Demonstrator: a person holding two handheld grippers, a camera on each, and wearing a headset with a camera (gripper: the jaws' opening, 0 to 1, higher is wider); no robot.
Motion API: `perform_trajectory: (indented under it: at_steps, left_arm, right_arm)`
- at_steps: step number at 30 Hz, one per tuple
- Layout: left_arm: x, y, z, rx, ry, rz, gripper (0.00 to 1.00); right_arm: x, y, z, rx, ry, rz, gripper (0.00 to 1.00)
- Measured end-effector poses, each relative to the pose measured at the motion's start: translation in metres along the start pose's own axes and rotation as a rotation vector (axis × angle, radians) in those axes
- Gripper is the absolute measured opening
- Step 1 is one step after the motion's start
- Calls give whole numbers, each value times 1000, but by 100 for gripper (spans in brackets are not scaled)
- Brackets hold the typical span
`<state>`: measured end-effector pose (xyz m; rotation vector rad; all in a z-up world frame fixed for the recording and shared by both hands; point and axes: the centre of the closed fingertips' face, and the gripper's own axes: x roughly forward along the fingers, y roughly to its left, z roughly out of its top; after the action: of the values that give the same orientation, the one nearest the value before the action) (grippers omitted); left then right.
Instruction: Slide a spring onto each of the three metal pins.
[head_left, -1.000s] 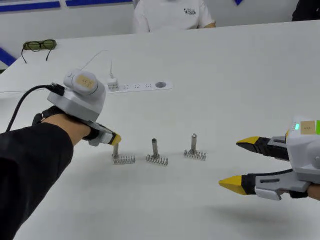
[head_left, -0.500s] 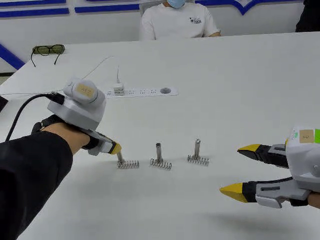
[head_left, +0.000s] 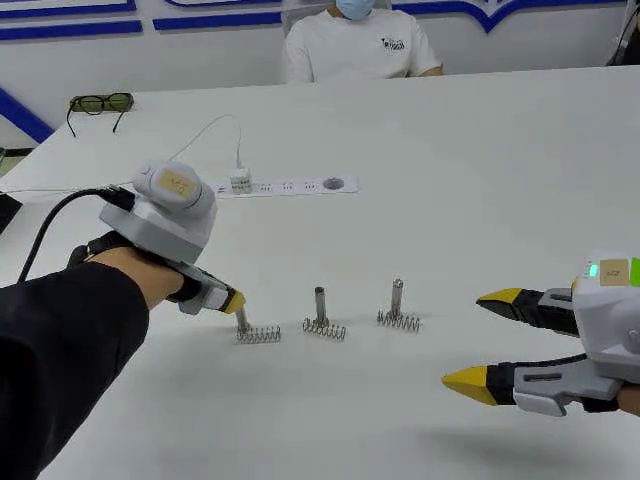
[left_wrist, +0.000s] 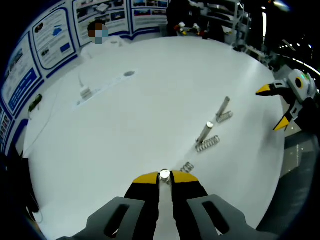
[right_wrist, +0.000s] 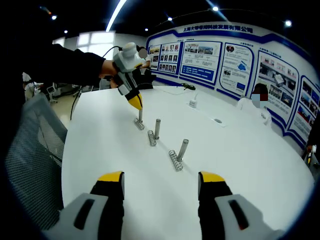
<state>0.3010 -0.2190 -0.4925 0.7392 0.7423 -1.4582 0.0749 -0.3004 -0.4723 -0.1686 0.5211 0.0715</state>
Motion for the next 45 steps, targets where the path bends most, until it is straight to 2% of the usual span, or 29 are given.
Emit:
perform_trajectory:
  at_steps: [5, 10, 13, 24, 27, 32, 38, 42, 45]
  left_arm:
    - [0, -2, 0, -17, -13, -13, 8]
    - [0, -2, -2, -46, -7, -16, 8]
    - [-1, -3, -3, -45, -1, -14, 8]
    - [-2, -6, -1, -6, -19, -19, 9]
    - [-2, -6, 0, -4, -25, -18, 15]
    - [-2, -6, -1, 3, -27, -14, 17]
    - [-8, -8, 4, 22, -58, -10, 21]
    - [-12, -11, 6, 49, -76, -11, 23]
    - [-15, -13, 9, 92, -91, -13, 26]
  right_arm:
    - [0, 1, 0, -2, 2, 3, 61]
    - [1, 1, -1, -2, 5, 4, 61]
    - [1, 2, -1, -2, 6, 6, 61]
    - [1, 2, -1, -3, 7, 7, 61]
    - [2, 3, -1, -5, 8, 9, 61]
    - [1, 3, -1, -5, 9, 10, 61]
    - [2, 4, -2, -6, 12, 13, 61]
    - [2, 5, -2, -7, 14, 16, 61]
    - [3, 6, -3, -7, 16, 19, 61]
